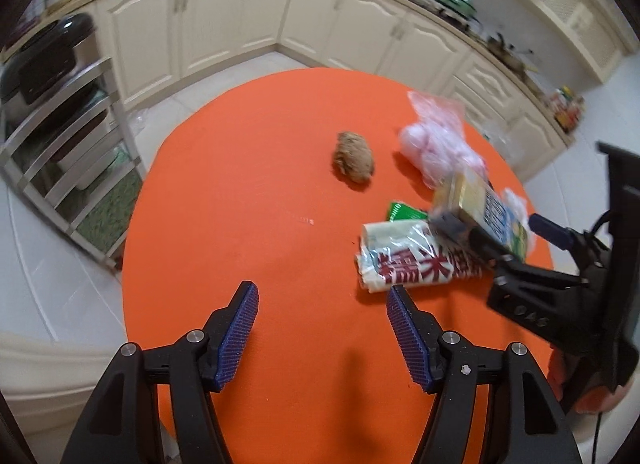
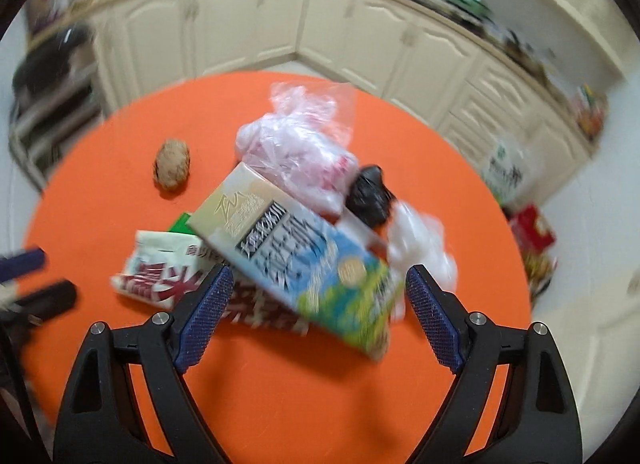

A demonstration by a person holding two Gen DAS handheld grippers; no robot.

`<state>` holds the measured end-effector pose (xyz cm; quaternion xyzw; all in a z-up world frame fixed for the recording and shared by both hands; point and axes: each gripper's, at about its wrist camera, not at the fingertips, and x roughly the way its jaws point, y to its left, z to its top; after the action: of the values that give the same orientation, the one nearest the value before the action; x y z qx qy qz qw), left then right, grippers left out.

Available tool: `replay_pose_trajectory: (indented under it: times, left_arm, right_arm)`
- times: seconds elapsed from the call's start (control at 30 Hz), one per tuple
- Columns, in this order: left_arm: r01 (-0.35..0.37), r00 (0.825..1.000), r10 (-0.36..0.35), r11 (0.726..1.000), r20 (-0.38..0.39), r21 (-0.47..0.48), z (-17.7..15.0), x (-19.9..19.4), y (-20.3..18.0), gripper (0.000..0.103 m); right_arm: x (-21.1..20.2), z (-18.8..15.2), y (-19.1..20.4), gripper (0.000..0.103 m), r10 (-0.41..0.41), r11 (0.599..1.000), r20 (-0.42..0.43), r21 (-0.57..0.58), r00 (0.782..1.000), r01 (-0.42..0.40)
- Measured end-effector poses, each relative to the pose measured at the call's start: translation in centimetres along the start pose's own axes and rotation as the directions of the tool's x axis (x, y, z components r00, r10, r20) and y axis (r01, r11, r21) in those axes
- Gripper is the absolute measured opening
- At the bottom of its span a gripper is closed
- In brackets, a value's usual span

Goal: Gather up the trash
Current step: 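Grasp the milk carton with the right tool and lift it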

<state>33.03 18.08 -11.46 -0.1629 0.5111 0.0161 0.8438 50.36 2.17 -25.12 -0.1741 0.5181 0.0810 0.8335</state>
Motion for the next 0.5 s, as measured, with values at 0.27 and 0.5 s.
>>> replay_pose_trajectory:
  times: [0.27,0.5]
  left_arm:
    - [0.011,1.0,-0.009,0.995,-0.024,0.103,0.4,1.5,-2.6,0.066]
    - [0.082,0.996,-0.072,0.979,-0.06,0.189,0.0,2.0,-4.5,0.067]
  right_arm:
    - [-1.3,-0.5,-1.8,0.022,0.099,0.992,0.053,0.076,0.994,-0.103]
    - [-0.9,-1.8,-3.6,0.013,0.118,0.982,0.037,0.144,0.992,-0.123]
